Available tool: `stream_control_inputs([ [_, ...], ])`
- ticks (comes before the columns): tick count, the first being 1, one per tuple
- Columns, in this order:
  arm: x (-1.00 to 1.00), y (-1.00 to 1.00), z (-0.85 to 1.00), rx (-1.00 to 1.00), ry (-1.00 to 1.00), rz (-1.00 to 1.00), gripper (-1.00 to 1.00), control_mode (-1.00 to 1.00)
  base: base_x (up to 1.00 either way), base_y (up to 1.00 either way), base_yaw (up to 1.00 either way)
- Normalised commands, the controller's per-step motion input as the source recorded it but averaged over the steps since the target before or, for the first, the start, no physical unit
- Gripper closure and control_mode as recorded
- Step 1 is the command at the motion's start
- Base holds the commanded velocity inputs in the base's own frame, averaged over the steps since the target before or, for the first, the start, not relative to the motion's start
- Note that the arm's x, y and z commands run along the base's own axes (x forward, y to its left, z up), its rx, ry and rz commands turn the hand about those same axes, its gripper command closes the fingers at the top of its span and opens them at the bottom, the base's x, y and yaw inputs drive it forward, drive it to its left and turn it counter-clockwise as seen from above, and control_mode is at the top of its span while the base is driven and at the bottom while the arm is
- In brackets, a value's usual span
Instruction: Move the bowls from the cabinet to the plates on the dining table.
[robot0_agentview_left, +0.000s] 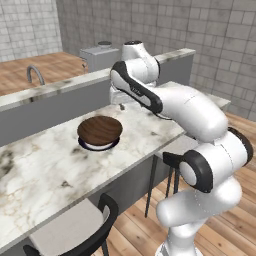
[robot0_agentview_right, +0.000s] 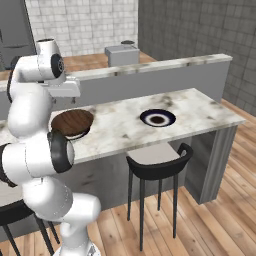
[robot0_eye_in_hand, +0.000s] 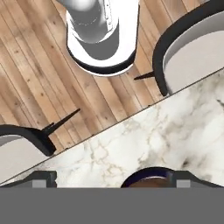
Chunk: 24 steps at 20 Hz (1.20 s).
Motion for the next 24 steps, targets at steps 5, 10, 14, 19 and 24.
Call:
stream_control_inputs([
  [5,-0.73,-0.61,0.02,-0.39,-0.16,0.41,-1.00,-1.00,0.00,0.00,0.00],
  [10,-0.32,-0.94,-0.34,-0.23,-0.14,0.45,-1.00,-1.00,0.00,0.00,0.00],
  [14,-0.14,-0.98,-0.58,-0.09,-0.11,0.49,-1.00,-1.00,0.00,0.00,0.00],
  [19,-0.11,-0.72,-0.18,-0.01,-0.09,0.44,-1.00,-1.00,0.00,0.00,0.00],
  [24,-0.27,-0.08,0.15,0.00,-0.09,0.17,-1.00,-1.00,0.00,0.00,0.00],
])
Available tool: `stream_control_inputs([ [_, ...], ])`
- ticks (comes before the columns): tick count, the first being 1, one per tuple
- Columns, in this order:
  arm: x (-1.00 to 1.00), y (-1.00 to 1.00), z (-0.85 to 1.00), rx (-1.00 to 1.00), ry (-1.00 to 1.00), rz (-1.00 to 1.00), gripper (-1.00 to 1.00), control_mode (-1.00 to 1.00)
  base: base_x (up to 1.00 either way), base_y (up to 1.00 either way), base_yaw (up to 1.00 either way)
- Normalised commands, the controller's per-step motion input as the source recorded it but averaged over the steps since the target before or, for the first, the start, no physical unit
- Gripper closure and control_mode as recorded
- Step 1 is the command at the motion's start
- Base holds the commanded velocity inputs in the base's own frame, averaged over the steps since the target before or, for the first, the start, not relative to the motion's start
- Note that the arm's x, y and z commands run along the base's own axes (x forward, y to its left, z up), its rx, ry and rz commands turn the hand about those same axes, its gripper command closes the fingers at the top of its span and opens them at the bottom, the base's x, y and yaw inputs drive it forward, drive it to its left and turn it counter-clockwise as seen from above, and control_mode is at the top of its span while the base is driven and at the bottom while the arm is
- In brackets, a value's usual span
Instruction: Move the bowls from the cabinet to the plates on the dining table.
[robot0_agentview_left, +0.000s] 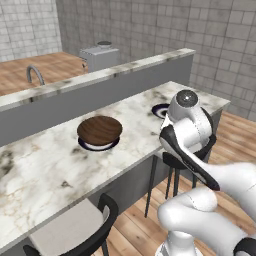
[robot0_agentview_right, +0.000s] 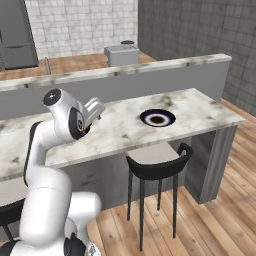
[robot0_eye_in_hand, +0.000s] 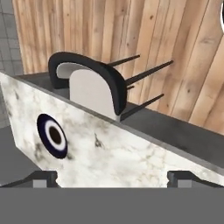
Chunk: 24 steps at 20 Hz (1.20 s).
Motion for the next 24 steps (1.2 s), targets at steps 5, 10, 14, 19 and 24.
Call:
stream_control_inputs([
  [5,-0.18,0.00,0.29,0.03,-0.10,-0.04,-1.00,-1.00,0.00,0.00,0.00],
  [10,-0.03,0.00,0.36,0.19,-0.03,-0.15,-1.00,-1.00,0.00,0.00,0.00],
  [14,-0.02,-0.14,0.12,0.24,-0.02,-0.22,-1.00,-1.00,0.00,0.00,0.00],
  [19,-0.02,-0.08,0.00,0.31,-0.03,-0.21,-1.00,-1.00,0.00,0.00,0.00],
  [24,-0.27,0.08,0.00,0.35,-0.05,-0.16,-1.00,-1.00,0.00,0.00,0.00],
])
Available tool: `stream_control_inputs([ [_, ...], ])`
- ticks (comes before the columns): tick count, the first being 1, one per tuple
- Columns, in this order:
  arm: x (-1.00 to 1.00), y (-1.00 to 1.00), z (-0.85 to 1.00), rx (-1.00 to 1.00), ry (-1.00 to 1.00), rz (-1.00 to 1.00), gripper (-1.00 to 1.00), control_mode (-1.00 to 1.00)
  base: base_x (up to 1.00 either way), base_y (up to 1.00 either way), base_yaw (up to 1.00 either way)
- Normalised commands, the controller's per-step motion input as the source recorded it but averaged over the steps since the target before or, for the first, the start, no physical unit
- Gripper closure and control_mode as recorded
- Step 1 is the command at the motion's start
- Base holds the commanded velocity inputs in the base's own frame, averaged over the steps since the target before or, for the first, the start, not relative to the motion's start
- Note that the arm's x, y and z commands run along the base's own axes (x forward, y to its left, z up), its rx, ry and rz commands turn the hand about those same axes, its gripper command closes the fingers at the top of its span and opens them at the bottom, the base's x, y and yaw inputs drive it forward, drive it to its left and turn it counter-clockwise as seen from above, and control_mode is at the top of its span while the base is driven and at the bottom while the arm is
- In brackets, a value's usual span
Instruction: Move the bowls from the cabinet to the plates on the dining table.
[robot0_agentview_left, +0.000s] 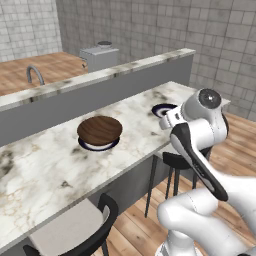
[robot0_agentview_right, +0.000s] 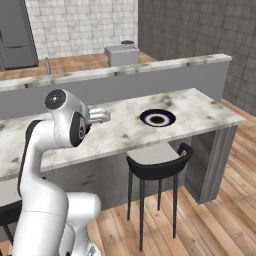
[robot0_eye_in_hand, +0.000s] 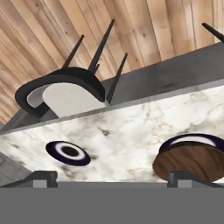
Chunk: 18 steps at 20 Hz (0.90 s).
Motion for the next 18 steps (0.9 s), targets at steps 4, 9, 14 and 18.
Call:
stream_control_inputs([
  [4,-0.44,0.24,0.00,0.23,-0.05,-0.04,-1.00,-1.00,0.00,0.00,0.00],
  [9,-0.68,0.24,-0.13,0.04,-0.09,0.00,-1.00,-1.00,0.00,0.00,0.00],
  [14,-0.71,0.21,-0.13,0.00,-0.12,0.00,-1.00,-1.00,0.00,0.00,0.00],
  [18,-0.46,0.24,-0.20,-0.02,-0.10,0.00,-1.00,-1.00,0.00,0.00,0.00],
])
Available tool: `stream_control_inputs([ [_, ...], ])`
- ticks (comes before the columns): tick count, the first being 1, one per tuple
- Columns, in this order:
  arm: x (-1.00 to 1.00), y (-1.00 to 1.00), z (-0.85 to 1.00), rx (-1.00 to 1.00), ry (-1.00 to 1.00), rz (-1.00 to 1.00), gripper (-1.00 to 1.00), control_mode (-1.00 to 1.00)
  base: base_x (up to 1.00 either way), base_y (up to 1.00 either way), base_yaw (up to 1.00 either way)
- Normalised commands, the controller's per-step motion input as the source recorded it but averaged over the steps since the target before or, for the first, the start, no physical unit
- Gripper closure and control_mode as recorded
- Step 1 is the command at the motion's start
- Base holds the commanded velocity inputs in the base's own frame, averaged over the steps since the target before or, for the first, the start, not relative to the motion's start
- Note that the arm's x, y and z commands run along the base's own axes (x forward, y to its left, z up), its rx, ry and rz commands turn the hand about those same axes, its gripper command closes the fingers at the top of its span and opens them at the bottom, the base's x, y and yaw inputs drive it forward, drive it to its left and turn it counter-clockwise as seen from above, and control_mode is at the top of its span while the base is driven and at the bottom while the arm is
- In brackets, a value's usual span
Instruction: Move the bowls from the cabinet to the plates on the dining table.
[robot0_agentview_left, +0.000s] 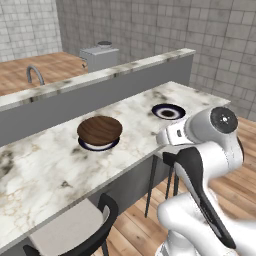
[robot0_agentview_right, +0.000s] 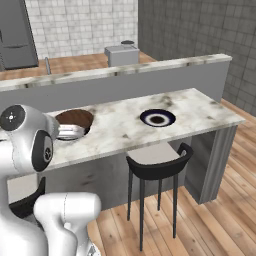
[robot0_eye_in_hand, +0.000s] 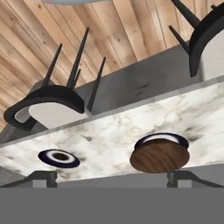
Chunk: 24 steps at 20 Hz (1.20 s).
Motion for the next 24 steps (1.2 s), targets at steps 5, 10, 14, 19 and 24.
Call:
stream_control_inputs([
  [5,-0.45,0.23,-0.34,-0.06,-0.08,0.00,-1.00,-1.00,0.00,0.00,0.00],
  [10,0.00,0.00,0.00,0.00,0.00,0.00,-1.00,1.00,-0.72,0.01,0.00],
  [14,0.00,0.00,0.00,0.00,0.00,0.00,-1.00,1.00,-1.00,0.00,0.04],
  [19,0.00,0.00,0.00,0.00,0.00,0.00,-1.00,1.00,-1.00,-0.08,0.02],
  [24,0.00,0.00,0.00,0.00,0.00,0.00,-1.00,1.00,-0.66,-0.54,-0.07],
])
